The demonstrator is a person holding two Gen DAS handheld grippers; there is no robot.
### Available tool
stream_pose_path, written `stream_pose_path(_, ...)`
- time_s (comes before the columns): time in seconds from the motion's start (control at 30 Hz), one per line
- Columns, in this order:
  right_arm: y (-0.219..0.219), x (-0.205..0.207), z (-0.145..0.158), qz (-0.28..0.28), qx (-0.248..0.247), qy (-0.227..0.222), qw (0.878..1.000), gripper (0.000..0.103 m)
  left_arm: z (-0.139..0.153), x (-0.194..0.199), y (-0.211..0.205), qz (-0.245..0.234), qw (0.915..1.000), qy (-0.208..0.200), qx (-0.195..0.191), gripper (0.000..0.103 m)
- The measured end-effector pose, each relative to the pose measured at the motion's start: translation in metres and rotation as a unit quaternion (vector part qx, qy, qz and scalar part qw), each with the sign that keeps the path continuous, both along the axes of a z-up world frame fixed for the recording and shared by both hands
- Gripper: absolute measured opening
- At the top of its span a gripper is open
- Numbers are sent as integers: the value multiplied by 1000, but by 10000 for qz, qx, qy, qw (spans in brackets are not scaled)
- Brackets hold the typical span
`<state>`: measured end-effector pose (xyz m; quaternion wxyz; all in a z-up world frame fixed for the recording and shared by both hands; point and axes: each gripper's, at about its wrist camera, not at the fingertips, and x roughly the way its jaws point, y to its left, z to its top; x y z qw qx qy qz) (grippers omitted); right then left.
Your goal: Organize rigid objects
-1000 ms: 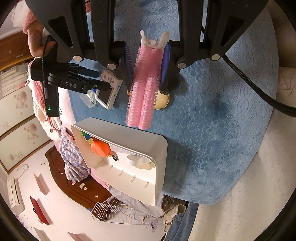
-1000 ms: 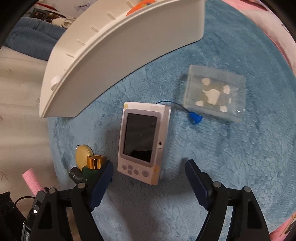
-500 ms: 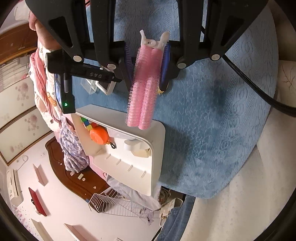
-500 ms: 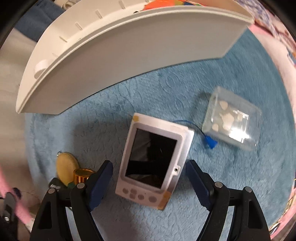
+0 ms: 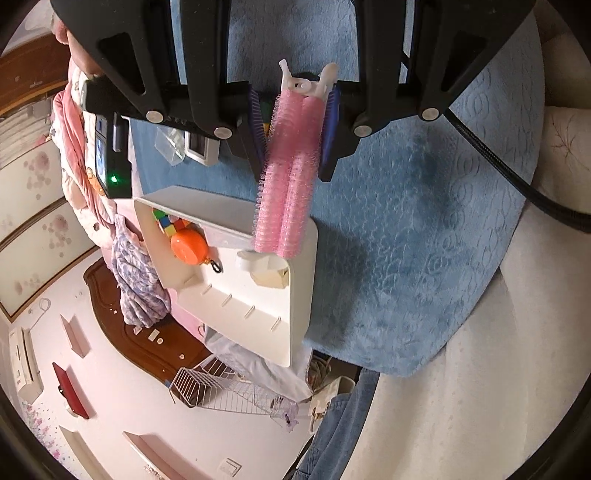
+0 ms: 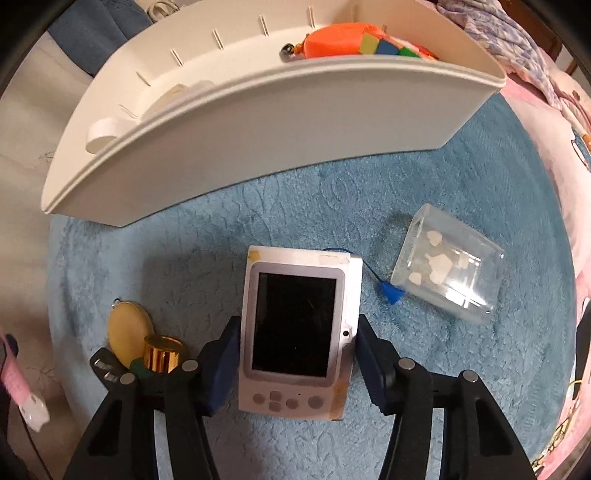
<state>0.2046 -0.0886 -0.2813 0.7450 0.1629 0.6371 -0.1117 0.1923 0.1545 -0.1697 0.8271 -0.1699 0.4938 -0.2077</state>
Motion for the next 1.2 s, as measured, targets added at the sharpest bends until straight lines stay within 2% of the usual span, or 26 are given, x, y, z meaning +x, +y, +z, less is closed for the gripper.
stream_pose_path(0.27, -9, -5, 37, 216, 20, -364, 9991, 59, 16, 11, -12, 91, 9994, -321, -41, 29)
stream_pose_path(0.33, -25, -8, 54, 296, 35, -489, 9984, 59, 19, 13, -15, 113, 9992, -384, -46, 29)
stream_pose_path(0.67, -46, -2, 110, 721, 14, -976, 9926, 59, 35, 35, -41, 276, 9970, -710, -111, 29)
stream_pose_path(0.97, -51, 30, 139, 1182, 22, -1448, 9824, 59, 53, 62, -71, 362, 9929, -1126, -101, 29)
stream_pose_path(1.2, -61, 59, 146, 1504, 2, -1709, 9737, 59, 56, 83, -92, 454, 9903, -1306, -121, 30)
